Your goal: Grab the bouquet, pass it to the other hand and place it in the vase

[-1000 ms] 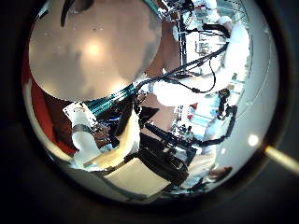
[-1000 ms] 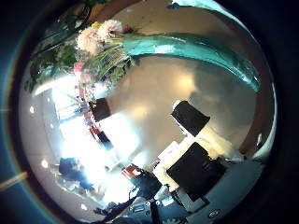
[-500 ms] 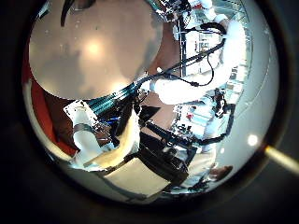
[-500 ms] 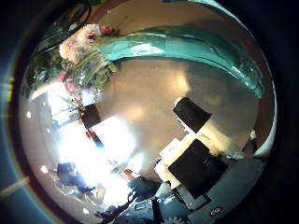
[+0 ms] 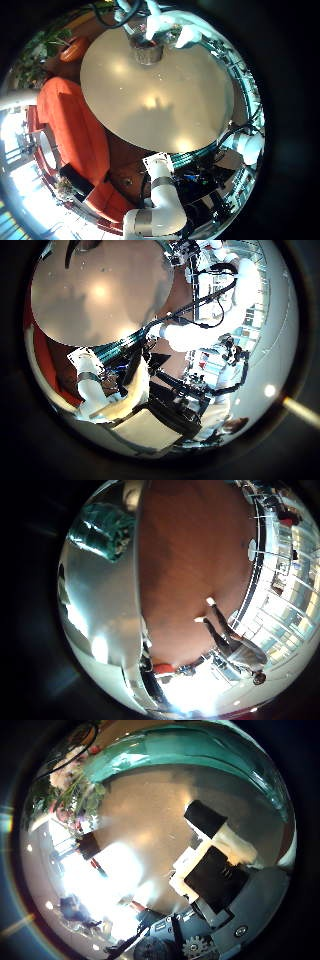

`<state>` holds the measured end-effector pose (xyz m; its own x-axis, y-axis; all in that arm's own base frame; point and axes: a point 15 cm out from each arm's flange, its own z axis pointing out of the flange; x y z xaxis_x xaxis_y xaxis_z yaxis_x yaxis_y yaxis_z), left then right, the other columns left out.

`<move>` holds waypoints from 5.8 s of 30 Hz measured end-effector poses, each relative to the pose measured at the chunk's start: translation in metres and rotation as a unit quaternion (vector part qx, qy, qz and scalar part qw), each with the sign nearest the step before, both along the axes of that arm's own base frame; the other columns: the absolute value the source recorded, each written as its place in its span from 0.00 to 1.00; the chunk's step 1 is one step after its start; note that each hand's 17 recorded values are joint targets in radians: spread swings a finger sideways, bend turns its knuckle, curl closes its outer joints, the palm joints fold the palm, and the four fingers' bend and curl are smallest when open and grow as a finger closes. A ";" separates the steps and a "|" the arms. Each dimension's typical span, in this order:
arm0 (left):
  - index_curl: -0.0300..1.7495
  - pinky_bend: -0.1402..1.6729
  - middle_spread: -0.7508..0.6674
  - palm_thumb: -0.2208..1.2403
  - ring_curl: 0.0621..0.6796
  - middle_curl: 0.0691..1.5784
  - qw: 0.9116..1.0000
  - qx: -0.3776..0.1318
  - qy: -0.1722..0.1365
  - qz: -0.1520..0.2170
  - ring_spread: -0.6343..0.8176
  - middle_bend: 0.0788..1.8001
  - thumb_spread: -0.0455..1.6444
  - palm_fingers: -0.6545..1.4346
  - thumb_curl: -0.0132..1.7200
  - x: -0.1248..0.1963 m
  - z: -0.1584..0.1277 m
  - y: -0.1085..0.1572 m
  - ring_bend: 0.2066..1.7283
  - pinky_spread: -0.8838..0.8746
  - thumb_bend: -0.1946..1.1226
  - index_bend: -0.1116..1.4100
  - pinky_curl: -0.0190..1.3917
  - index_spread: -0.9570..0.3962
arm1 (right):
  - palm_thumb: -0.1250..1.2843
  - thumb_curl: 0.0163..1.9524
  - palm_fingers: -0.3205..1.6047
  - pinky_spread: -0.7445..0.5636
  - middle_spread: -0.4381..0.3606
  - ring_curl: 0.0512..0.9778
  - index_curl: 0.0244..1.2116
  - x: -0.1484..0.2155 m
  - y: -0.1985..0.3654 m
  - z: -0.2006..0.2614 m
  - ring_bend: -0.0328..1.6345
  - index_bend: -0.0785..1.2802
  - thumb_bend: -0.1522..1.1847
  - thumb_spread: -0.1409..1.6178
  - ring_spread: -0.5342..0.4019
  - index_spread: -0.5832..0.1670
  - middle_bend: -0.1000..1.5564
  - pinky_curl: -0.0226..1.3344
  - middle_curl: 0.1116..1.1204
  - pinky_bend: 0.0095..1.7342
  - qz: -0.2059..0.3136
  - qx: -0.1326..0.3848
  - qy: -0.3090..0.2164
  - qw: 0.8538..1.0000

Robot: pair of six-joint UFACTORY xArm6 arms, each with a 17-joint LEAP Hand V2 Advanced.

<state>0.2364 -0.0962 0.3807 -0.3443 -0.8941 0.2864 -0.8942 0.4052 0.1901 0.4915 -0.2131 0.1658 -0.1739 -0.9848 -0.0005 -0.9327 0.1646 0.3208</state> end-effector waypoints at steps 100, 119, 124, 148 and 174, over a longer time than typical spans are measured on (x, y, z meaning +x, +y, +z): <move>0.21 0.21 0.58 0.35 0.16 0.26 0.737 -0.668 0.093 0.043 0.63 0.26 0.58 0.62 0.21 0.078 0.193 -0.086 0.25 0.65 0.13 0.22 0.24 0.75 | 0.89 0.69 0.75 0.41 0.37 0.71 0.70 -0.215 0.357 0.311 0.90 0.96 0.13 0.56 0.37 0.50 0.88 0.75 0.74 0.69 0.155 0.697 -0.110 0.691; 0.47 0.72 0.22 0.78 0.74 0.50 0.703 -0.709 0.035 0.040 0.15 0.63 0.65 0.87 0.35 0.106 0.222 -0.080 0.80 0.22 0.28 0.64 0.57 0.31 | 0.61 0.53 0.38 0.29 0.34 0.65 0.61 -0.167 0.306 0.273 0.81 0.59 0.08 0.64 0.33 0.40 0.70 0.67 0.65 0.64 0.047 0.651 -0.183 0.735; 0.51 0.74 0.21 0.80 0.77 0.52 0.713 -0.699 -0.041 0.039 0.16 0.66 0.66 0.84 0.37 0.117 0.251 -0.055 0.83 0.20 0.27 0.67 0.62 0.28 | 0.60 0.45 0.20 0.43 0.39 0.55 0.50 -0.165 0.292 0.258 0.72 0.48 0.09 0.66 0.37 0.30 0.55 0.62 0.53 0.54 0.008 0.655 -0.188 0.732; 0.62 0.69 0.21 0.82 0.78 0.53 0.770 -0.584 -0.237 0.101 0.17 0.68 0.69 0.83 0.45 0.206 0.243 -0.023 0.86 0.15 0.21 0.64 0.76 0.23 | 0.61 0.29 0.23 0.90 0.51 0.26 0.31 -0.159 0.284 0.258 0.42 0.25 0.10 0.67 0.65 0.24 0.27 0.38 0.27 0.34 0.000 0.648 -0.211 0.732; 0.67 0.65 0.21 0.84 0.77 0.53 0.784 -0.581 -0.160 0.148 0.17 0.68 0.70 0.84 0.47 0.265 0.148 -0.034 0.85 0.12 0.16 0.59 0.84 0.20 | 0.63 0.27 0.31 0.92 0.51 0.19 0.27 -0.163 0.287 0.240 0.32 0.19 0.10 0.67 0.66 0.24 0.20 0.27 0.23 0.27 -0.016 0.659 -0.198 0.725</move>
